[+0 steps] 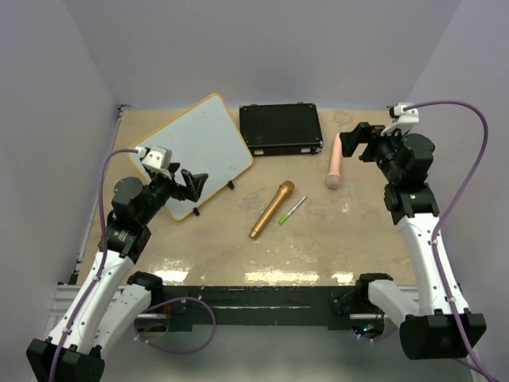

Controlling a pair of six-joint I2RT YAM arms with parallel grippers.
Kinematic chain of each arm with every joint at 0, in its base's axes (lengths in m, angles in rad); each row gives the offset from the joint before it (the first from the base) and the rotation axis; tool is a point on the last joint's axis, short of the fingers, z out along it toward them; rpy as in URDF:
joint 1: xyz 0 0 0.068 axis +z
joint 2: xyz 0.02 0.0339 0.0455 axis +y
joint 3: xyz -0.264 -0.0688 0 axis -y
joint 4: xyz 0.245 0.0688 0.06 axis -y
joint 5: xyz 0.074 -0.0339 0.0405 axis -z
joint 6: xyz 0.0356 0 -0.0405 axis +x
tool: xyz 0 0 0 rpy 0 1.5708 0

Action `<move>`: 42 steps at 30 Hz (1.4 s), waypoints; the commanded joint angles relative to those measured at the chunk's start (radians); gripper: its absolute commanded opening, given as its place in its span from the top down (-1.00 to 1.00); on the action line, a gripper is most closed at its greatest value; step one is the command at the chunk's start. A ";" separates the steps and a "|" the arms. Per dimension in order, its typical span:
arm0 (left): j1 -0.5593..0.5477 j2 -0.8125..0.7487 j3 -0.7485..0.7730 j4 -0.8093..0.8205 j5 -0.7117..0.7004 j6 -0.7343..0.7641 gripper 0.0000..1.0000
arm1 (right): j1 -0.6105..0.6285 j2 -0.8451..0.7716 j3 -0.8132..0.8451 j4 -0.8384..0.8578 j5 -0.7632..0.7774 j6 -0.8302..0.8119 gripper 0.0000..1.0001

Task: Write a sentence on the whiteboard
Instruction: Pick up the whiteboard marker from the center of the board.

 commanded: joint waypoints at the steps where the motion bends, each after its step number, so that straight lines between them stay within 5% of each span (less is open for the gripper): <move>1: -0.002 0.003 0.002 0.063 0.160 0.044 -1.00 | -0.002 -0.029 0.002 0.048 -0.001 0.000 -0.98; 5: -0.019 0.007 -0.001 0.072 0.223 0.060 -1.00 | -0.002 -0.023 -0.001 0.050 -0.172 -0.123 -0.97; 10: -0.023 0.014 -0.003 0.078 0.266 0.063 -1.00 | 0.022 0.042 0.020 -0.123 -0.662 -0.681 -0.97; 19: -0.028 0.050 0.002 0.080 0.325 0.058 -1.00 | 0.045 0.209 0.161 -0.464 -0.699 -1.161 -0.97; 24: -0.030 0.059 0.002 0.083 0.335 0.055 -1.00 | 0.062 0.331 0.190 -0.697 -0.672 -1.693 -0.97; 30: -0.033 0.060 0.002 0.081 0.340 0.055 -1.00 | 0.120 0.505 0.270 -0.748 -0.528 -1.804 -0.96; 42: -0.033 0.066 0.003 0.078 0.352 0.055 -1.00 | 0.160 0.689 0.384 -0.719 -0.423 -1.731 -0.73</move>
